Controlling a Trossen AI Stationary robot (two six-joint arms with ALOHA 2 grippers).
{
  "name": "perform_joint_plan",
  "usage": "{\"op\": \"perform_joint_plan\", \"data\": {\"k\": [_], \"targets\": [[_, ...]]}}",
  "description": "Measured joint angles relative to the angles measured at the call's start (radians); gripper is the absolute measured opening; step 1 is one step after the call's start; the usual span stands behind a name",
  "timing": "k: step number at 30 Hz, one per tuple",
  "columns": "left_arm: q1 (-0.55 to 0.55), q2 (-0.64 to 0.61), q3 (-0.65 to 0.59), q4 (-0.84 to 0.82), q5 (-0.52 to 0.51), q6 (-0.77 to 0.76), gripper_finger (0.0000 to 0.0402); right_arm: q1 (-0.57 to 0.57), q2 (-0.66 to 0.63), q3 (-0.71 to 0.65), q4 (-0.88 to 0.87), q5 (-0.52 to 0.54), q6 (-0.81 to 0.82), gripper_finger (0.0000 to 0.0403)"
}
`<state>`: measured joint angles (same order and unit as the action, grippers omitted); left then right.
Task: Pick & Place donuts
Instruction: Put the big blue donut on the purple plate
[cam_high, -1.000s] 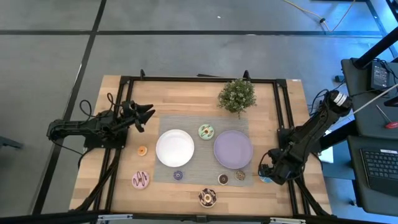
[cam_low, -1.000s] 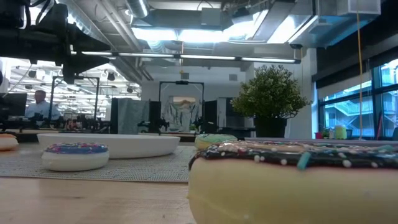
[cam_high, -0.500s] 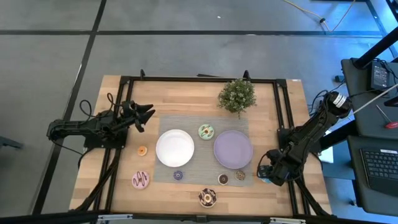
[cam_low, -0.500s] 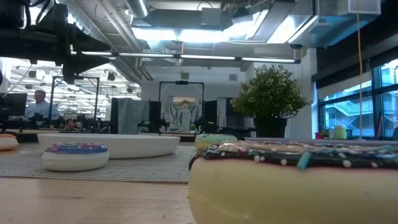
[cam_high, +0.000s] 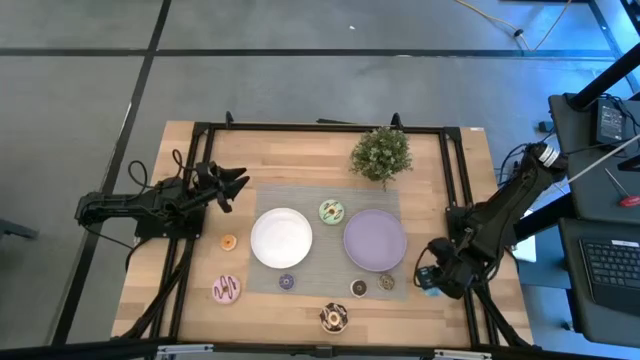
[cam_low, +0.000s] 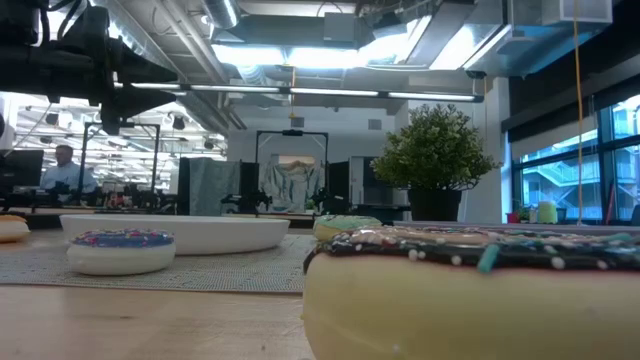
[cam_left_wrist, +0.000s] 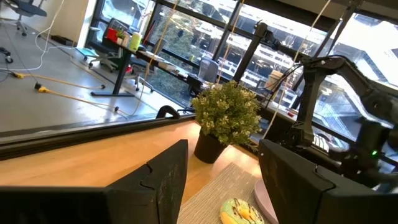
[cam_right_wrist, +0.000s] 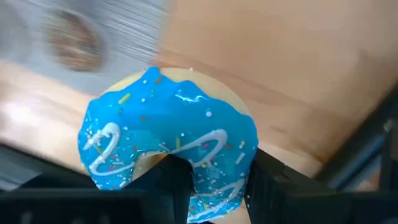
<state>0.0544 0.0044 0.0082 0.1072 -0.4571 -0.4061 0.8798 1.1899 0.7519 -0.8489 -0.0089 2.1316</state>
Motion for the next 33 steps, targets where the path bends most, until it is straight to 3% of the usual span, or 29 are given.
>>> {"op": "perform_joint_plan", "data": {"k": [5, 10, 18, 25, 33], "targets": [[0.0, 0.0, 0.0, -0.002, -0.024, 0.0, 0.0189, -0.151, -0.015, 0.104, -0.061, 0.085, -0.252, 0.0121], [0.0, 0.0, 0.0, -0.003, -0.049, 0.009, 0.019, -0.358, -0.015, 0.152, -0.005, 0.176, -0.569, 0.0121], [0.0, 0.0, 0.0, -0.003, -0.055, 0.008, 0.0189, -0.641, 0.032, 0.152, 0.007, 0.096, -0.943, 0.0122], [0.0, 0.0, 0.0, -0.007, -0.055, 0.001, 0.0191, -0.698, 0.145, 0.152, -0.024, 0.081, -1.059, 0.0122], [0.0, 0.0, 0.0, -0.006, -0.048, 0.0, 0.0191, -0.698, 0.303, 0.152, -0.035, -0.03, -1.149, 0.0122]]}}
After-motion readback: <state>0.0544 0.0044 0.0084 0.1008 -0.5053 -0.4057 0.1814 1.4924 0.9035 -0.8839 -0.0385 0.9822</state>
